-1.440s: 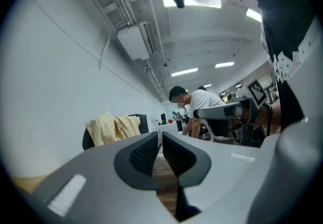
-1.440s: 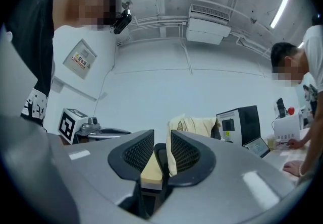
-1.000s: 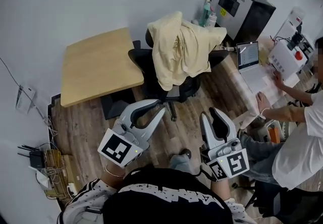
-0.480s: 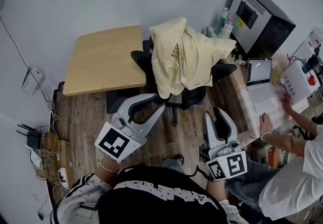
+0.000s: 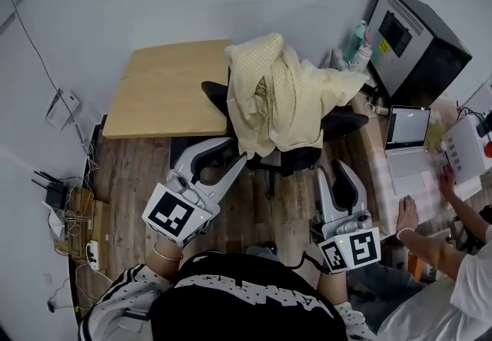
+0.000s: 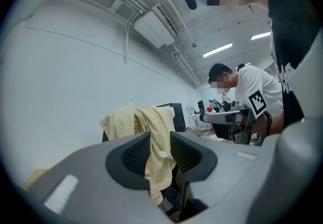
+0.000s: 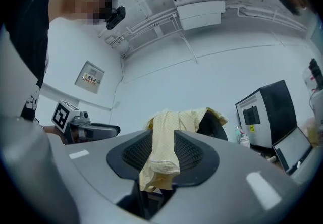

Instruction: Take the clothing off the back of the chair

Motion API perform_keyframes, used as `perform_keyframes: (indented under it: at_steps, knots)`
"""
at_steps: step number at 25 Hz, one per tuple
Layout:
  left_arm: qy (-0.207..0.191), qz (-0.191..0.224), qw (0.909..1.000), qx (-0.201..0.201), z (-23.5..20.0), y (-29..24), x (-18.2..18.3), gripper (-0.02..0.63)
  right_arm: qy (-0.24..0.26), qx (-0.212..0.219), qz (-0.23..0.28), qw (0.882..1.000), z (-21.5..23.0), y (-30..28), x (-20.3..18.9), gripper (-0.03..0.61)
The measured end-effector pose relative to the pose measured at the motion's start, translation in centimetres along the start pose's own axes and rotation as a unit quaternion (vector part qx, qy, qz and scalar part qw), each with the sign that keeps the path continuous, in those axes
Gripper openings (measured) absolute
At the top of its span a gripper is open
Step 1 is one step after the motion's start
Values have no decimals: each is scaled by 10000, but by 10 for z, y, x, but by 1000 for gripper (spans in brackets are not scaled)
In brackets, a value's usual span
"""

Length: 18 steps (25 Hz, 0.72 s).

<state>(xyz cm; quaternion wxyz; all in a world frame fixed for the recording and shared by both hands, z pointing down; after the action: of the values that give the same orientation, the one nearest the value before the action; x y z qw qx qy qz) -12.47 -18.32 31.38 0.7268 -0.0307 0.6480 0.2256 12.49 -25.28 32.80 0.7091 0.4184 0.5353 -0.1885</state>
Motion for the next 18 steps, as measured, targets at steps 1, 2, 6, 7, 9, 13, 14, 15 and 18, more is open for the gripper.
perform_keyframes:
  at_steps: [1,2,6,7,9,13,14,15,18]
  knots:
    - [-16,17,10000,39,2,-3,-1,98,-8,39,-5,10000,5,-1,0,141]
    - [-34,25,10000,82,4,-6,-2,100,-20,88,-8,10000,10,-3,0,144]
    - [-136,-10,9993,335,11,-16,-7,110,-75,357,-45,9993,27,-9,-2,149]
    - [-156,-22,9991,400,13,-18,-7,110,-95,418,-61,9991,31,-10,-3,151]
    - [-167,-40,9985,529,15,-20,-9,115,-106,520,-86,9986,39,-12,-5,152]
    - [-201,-62,9976,660,18,-25,-8,124,-115,717,-73,9973,49,-19,-6,164]
    - [-227,-80,9974,675,18,-26,-8,124,-140,763,-56,9970,49,-20,-7,169]
    - [-261,-103,9972,692,18,-26,-7,124,-161,802,-38,9966,50,-21,-7,170]
    - [-382,-186,9963,747,16,-30,-8,139,-176,883,-38,9959,52,-25,-9,178]
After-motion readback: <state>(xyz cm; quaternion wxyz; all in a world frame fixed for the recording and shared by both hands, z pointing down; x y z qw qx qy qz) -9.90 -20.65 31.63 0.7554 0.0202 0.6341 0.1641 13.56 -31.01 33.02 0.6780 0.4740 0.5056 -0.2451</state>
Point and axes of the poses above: the fingertips, and each gripper's own axes: y backward along the fingers, z to its right, x out of its top, the point moved 8 cm from there along y, backward along the fingers, and after that the axes turned 14 degrees about z, right-handed, at the moved point
